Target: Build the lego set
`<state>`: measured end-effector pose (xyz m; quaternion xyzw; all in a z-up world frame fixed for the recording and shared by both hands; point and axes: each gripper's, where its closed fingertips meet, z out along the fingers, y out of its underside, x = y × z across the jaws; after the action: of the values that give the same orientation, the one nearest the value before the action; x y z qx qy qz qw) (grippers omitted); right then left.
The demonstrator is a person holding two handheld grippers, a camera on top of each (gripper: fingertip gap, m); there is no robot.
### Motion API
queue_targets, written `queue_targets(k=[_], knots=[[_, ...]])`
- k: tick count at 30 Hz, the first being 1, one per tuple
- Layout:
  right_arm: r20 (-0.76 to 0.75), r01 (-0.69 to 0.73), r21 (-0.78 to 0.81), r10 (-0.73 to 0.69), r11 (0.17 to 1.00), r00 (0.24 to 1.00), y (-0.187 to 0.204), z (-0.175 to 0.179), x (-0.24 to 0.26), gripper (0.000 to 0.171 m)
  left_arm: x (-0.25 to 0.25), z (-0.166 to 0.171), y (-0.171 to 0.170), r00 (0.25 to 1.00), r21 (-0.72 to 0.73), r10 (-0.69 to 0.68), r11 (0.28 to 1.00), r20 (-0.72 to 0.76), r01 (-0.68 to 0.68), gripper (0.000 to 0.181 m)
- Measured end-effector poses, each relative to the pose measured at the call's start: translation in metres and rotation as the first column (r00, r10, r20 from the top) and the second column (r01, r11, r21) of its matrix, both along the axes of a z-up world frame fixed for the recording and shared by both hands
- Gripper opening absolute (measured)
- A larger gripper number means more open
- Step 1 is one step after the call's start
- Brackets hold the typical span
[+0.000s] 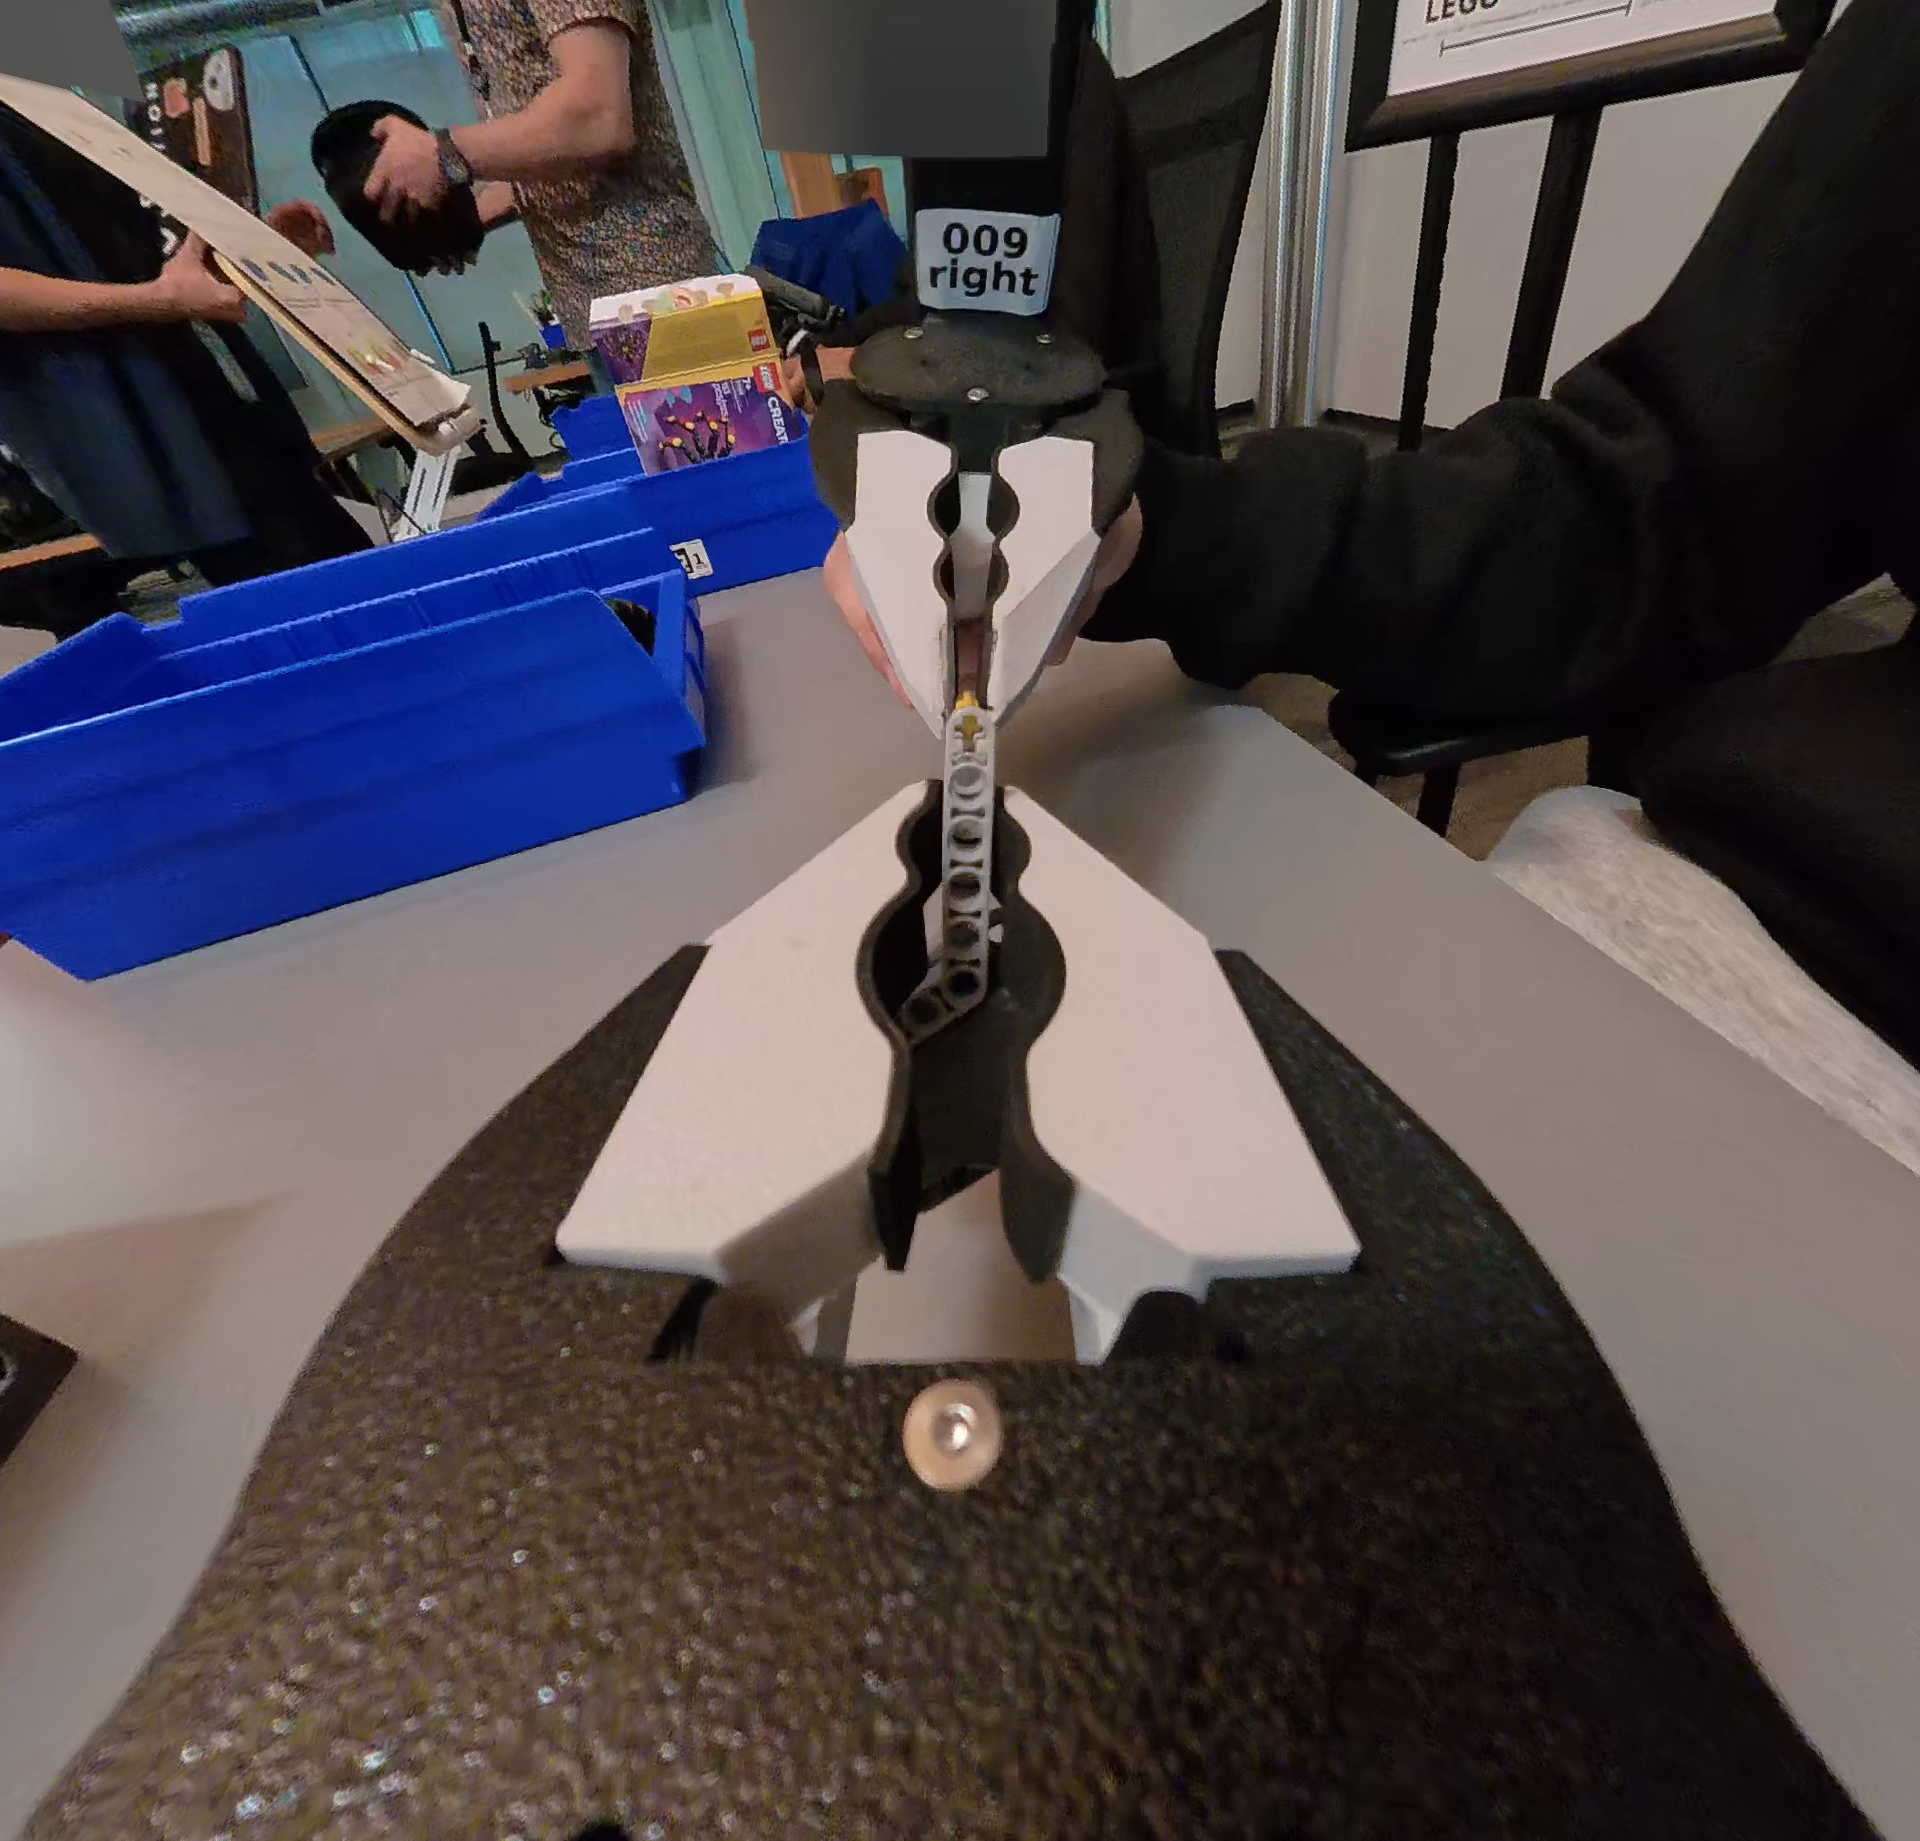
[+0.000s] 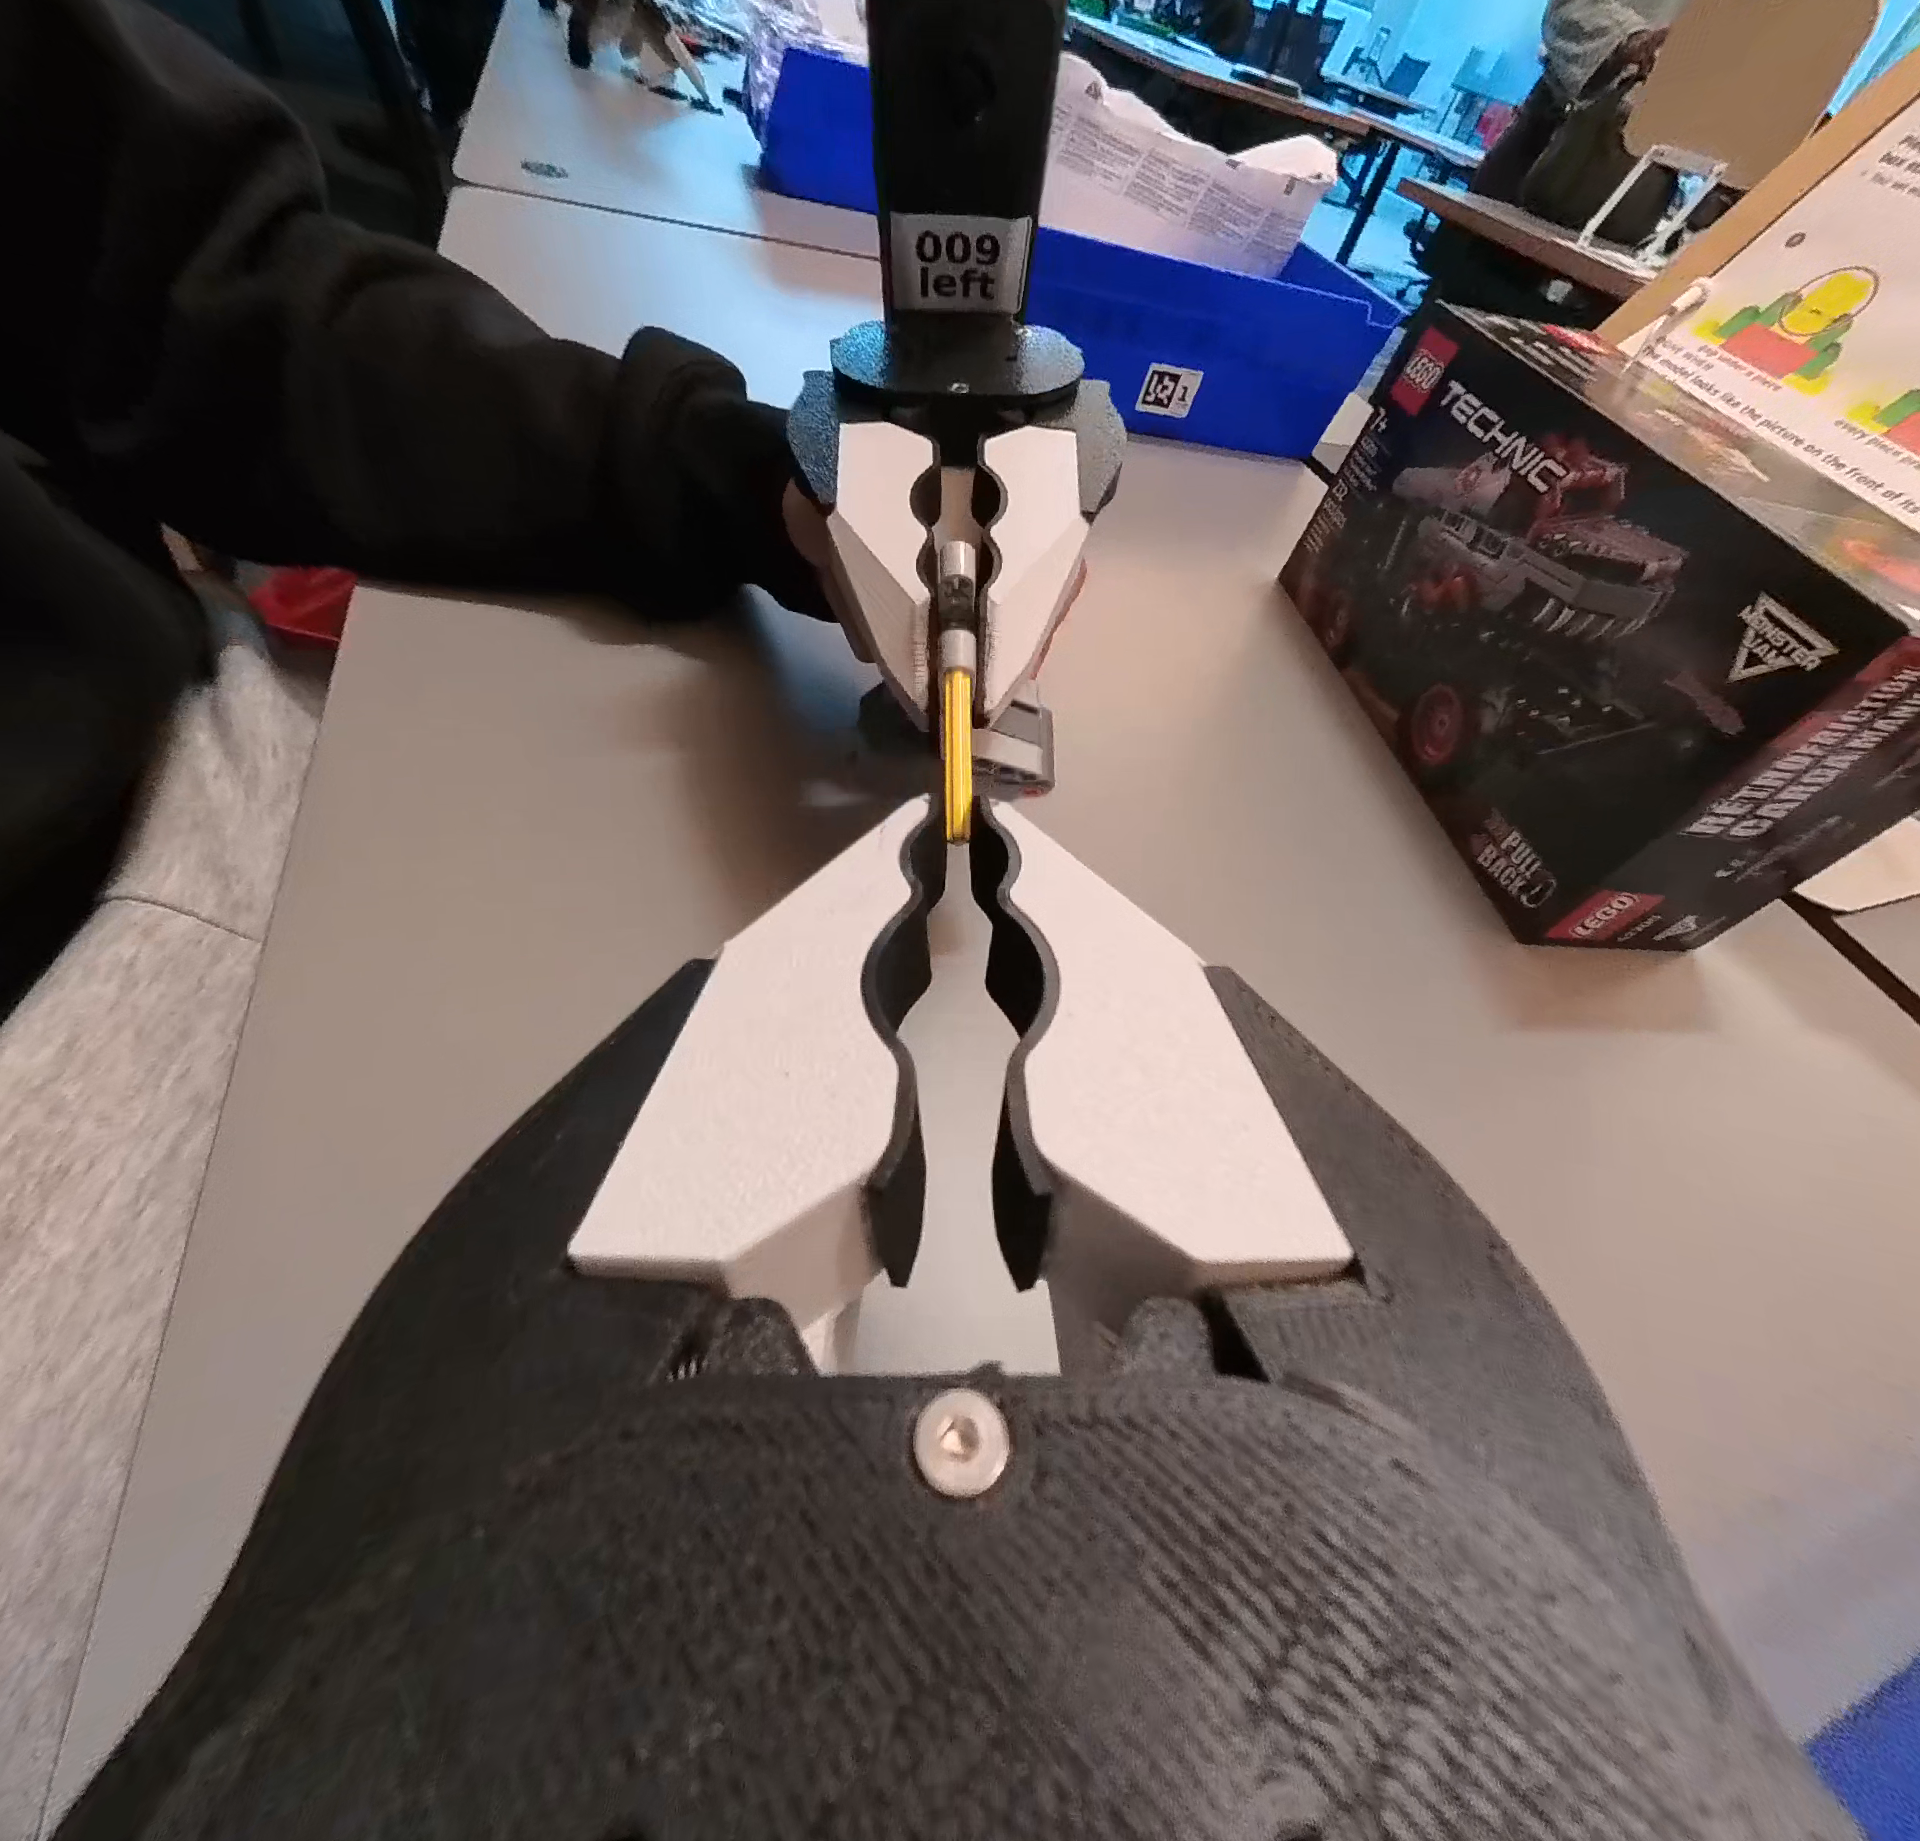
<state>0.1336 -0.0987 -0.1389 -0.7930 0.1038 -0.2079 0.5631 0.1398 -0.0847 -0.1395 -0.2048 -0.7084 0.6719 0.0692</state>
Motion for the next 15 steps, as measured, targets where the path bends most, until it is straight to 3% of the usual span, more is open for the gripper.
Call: queue_targets(k=[8,15], knots=[[0.002,0.024,-0.023,-0.024,0.999,1.000,-0.001,0.001,0.002,0.004,0.003,0.003,-0.001,1.000,-0.004,0.019,1.000,0.001,-0.019,0.005],[0.028,0.080,-0.182,-0.076,0.980,0.997,-0.001,-0.010,0.006,0.004,0.004,-0.011,-0.005,0.991,0.091,0.071,0.992,0.111,-0.082,0.005]])
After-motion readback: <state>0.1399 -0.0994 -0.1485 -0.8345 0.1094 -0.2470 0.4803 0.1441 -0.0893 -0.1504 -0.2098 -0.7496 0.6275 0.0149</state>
